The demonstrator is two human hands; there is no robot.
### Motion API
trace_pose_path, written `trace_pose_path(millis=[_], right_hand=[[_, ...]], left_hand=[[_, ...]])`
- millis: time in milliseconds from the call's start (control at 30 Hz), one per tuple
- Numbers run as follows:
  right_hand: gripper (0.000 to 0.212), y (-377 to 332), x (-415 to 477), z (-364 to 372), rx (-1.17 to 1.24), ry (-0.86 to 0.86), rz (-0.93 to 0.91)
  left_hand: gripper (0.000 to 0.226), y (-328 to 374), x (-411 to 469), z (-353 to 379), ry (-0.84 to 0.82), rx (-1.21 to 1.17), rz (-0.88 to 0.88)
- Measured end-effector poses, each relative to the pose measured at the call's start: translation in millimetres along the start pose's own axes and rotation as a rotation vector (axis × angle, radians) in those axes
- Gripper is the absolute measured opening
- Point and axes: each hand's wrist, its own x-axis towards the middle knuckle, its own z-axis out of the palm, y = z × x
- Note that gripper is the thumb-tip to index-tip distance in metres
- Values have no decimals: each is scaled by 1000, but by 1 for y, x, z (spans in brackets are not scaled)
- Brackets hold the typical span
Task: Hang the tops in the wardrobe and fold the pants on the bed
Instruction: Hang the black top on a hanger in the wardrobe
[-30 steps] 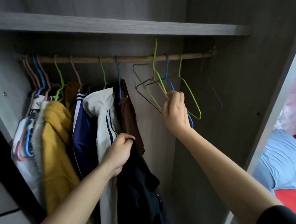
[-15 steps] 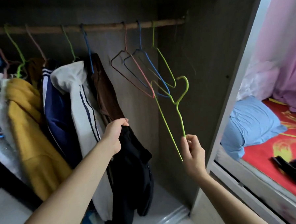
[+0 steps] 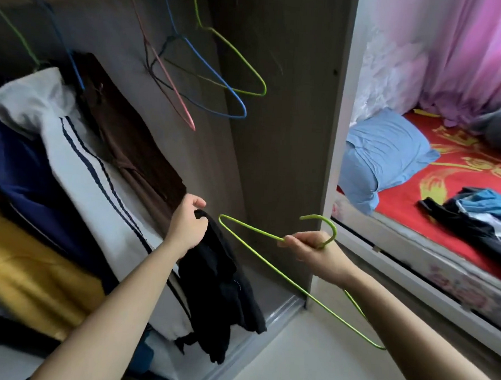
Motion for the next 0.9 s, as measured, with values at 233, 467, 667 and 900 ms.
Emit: trace_pose_path(millis=[233, 467, 667, 900], right_hand=[[17, -25, -13, -6, 109, -229, 113], [19, -33, 24, 40, -107, -177, 257], [21, -46, 45, 37, 670, 100, 215], [26, -65, 60, 42, 486, 143, 234]], left_hand=[[13, 3, 1, 11, 70, -175, -112], [11, 36, -10, 25, -146, -374, 65], [18, 45, -17, 12, -186, -630, 29], [25, 76, -24, -12, -179, -590, 212]])
